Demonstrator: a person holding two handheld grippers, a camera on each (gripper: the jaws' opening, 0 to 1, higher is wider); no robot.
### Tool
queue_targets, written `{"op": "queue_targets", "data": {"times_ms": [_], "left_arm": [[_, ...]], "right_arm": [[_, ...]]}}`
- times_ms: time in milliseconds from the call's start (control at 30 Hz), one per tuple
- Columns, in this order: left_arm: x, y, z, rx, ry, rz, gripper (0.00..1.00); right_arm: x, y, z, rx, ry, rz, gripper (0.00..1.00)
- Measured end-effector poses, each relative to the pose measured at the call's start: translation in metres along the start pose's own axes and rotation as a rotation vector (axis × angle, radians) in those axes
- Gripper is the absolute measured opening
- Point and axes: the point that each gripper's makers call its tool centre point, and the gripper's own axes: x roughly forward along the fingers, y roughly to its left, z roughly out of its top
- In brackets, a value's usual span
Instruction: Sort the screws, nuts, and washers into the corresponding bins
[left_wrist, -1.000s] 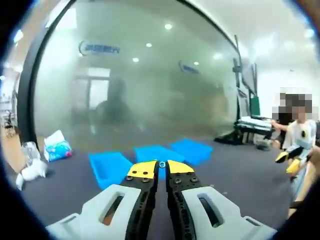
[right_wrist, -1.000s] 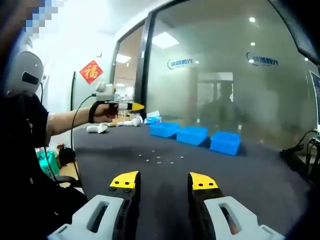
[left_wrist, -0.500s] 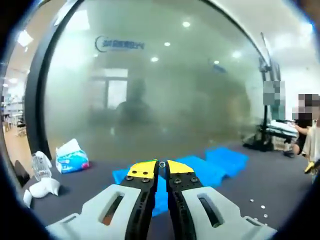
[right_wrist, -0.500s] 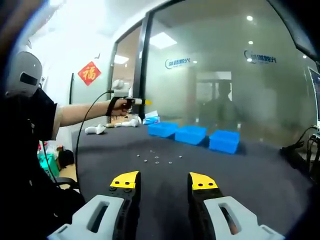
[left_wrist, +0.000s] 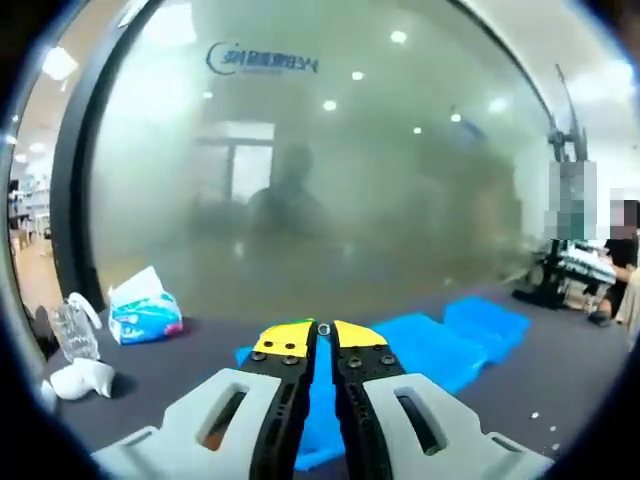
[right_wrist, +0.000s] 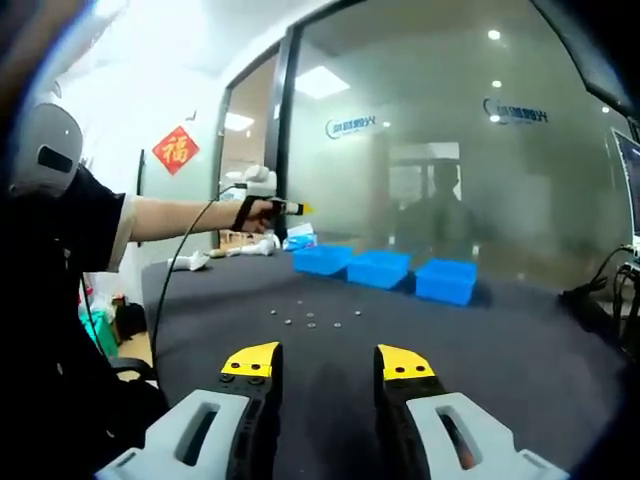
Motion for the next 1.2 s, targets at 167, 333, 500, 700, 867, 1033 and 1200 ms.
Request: {"op": "queue_targets", "data": {"times_ms": [167, 333, 500, 700, 867, 1033, 1200], "left_arm": [[0.014, 0.007, -0.013, 0.004, 0.040, 0.017, 0.06], [0.022, 0.005, -0.019, 0.027, 0.063, 0.025, 0.06], [0.022, -0.001, -0.019, 0.025, 0.061, 0.009, 0.06], [0.020, 0.005, -0.017, 0.042, 0.048, 0.014, 0.07], [0.016, 0.006, -0.020, 0.056, 0.056, 0.012, 0.23], [0.006, 0.003, -0.017, 0.052, 0.051, -0.001, 0.33], [-0.008, -0.007, -0.015, 0.044, 0.034, -0.037, 0.38]], "right_arm": [[0.000, -0.002, -0.001, 0.007, 0.002, -0.003, 0.33], [0.001, -0.002, 0.001, 0.012, -0.012, -0.011, 0.32], [0.000, -0.004, 0.002, 0.013, -0.016, -0.017, 0.31], [-0.001, -0.005, 0.004, 0.011, -0.020, -0.019, 0.31], [0.000, -0.004, 0.004, 0.007, -0.021, -0.022, 0.31], [0.000, -0.004, 0.005, 0.008, -0.024, -0.021, 0.31], [0.001, -0.005, 0.004, 0.015, -0.025, -0.026, 0.31]]}}
